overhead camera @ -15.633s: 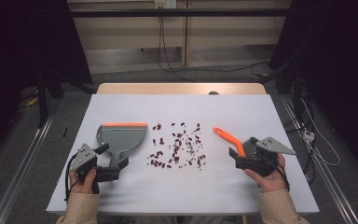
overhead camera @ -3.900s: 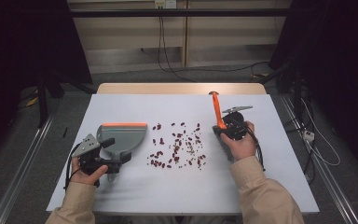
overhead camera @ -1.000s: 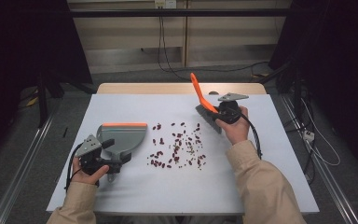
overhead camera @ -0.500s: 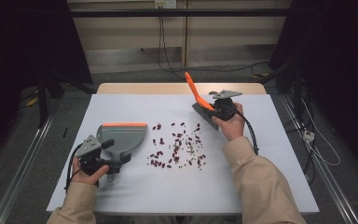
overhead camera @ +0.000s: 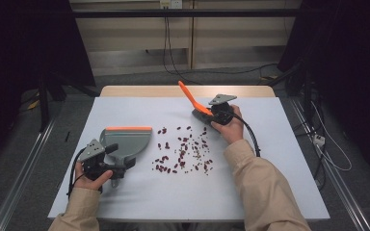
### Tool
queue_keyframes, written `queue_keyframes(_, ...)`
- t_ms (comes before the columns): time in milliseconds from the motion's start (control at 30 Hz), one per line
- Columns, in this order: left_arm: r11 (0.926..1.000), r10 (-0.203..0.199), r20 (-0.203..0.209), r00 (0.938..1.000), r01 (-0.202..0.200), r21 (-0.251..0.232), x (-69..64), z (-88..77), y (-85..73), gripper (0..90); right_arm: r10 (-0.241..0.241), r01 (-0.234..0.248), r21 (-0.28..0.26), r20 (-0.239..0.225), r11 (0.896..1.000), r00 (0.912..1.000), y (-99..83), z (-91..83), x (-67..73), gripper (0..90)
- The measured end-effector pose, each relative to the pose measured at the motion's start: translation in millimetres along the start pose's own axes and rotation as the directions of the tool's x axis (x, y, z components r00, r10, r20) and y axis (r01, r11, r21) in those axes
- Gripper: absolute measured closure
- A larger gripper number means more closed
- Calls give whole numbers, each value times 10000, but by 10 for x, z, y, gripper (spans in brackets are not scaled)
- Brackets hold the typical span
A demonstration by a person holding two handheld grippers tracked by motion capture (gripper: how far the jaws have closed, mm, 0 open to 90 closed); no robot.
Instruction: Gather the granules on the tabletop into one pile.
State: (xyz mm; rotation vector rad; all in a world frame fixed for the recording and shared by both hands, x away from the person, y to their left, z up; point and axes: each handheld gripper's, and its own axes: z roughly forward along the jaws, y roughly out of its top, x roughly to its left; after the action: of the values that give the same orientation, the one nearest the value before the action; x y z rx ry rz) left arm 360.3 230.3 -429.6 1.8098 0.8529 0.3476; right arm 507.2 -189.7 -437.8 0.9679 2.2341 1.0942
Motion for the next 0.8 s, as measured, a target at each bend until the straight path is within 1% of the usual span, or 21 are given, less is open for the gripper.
queue_keyframes(33, 10000, 6, 15, 10000, -6, -32, 5, -3, -1, 54, -31, 31, 34, -62, 10000, 10000, -1, -4, 22, 711)
queue_keyframes(100, 10000, 5, -9, 10000, -5, -38, 7, -3, -1, 54, -379, 382, 120, -247, 9992, 9990, 0, -20, 60, 710)
queue_keyframes(133, 10000, 1, -10, 10000, -1, -41, 8, -4, -2, 54, -452, 456, 145, -314, 9989, 9985, 1, -35, 79, 710)
queue_keyframes(167, 10000, -5, -8, 10000, 5, -44, 6, -3, -2, 54, -483, 489, 124, -418, 9987, 9980, -6, -47, 100, 710)
queue_keyframes(200, 10000, 5, 9, 10000, -5, -34, 5, 0, -3, 54, -628, 635, 88, -585, 9979, 9963, -17, -58, 119, 709)
queue_keyframes(233, 10000, 5, -20, 10000, -5, -6, 0, 2, -4, 54, -740, 746, 74, -608, 9972, 9954, -24, -72, 142, 710)
queue_keyframes(267, 10000, -6, -16, 10000, 6, 0, -3, 6, -6, 54, -692, 697, 52, -701, 9976, 9951, -35, -85, 158, 709)
queue_keyframes(300, 10000, 21, 10, 10000, -21, -6, -4, 8, -5, 54, -744, 749, 28, -852, 9972, 9936, -43, -98, 170, 708)
queue_keyframes(333, 10000, 25, 14, 10000, -25, -12, -6, 10, -5, 54, -903, 911, 50, -909, 9958, 9918, -47, -112, 189, 708)
queue_keyframes(400, 10000, 27, 9, 10000, -27, -29, -9, 10, -6, 54, -1035, 1049, 57, -1180, 9945, 9876, -51, -146, 226, 708)
queue_keyframes(467, 10000, 22, -5, 10000, -22, -21, -7, 9, -6, 54, -1266, 1289, 89, -1346, 9916, 9828, -60, -168, 261, 707)
queue_keyframes(533, 10000, 27, -15, 10000, -27, -24, -9, 11, -7, 54, -1487, 1520, 134, -1391, 9883, 9791, -69, -194, 295, 707)
queue_keyframes(567, 10000, 36, -10, 10000, -36, -21, -10, 11, -6, 54, -1474, 1504, 82, -1531, 9886, 9772, -75, -209, 306, 706)
queue_keyframes(633, 10000, 49, -31, 10000, -49, -3, -14, 10, -6, 54, -1608, 1643, 87, -1590, 9864, 9741, -91, -235, 322, 706)
queue_keyframes(667, 10000, 31, -32, 10000, -31, -22, -16, 11, -6, 54, -1601, 1640, 81, -1720, 9864, 9720, -97, -250, 329, 705)
queue_keyframes(733, 10000, 27, -2, 10000, -27, -37, -11, 10, -6, 54, -1849, 1900, 116, -1796, 9817, 9662, -107, -275, 350, 705)
queue_keyframes(767, 10000, 23, 2, 10000, -23, -36, -8, 8, -6, 54, -1830, 1884, 117, -1865, 9820, 9653, -113, -291, 366, 704)
queue_keyframes(800, 10000, 39, -26, 10000, -39, -34, -6, 7, -6, 54, -1938, 1998, 114, -1947, 9798, 9615, -119, -307, 377, 704)
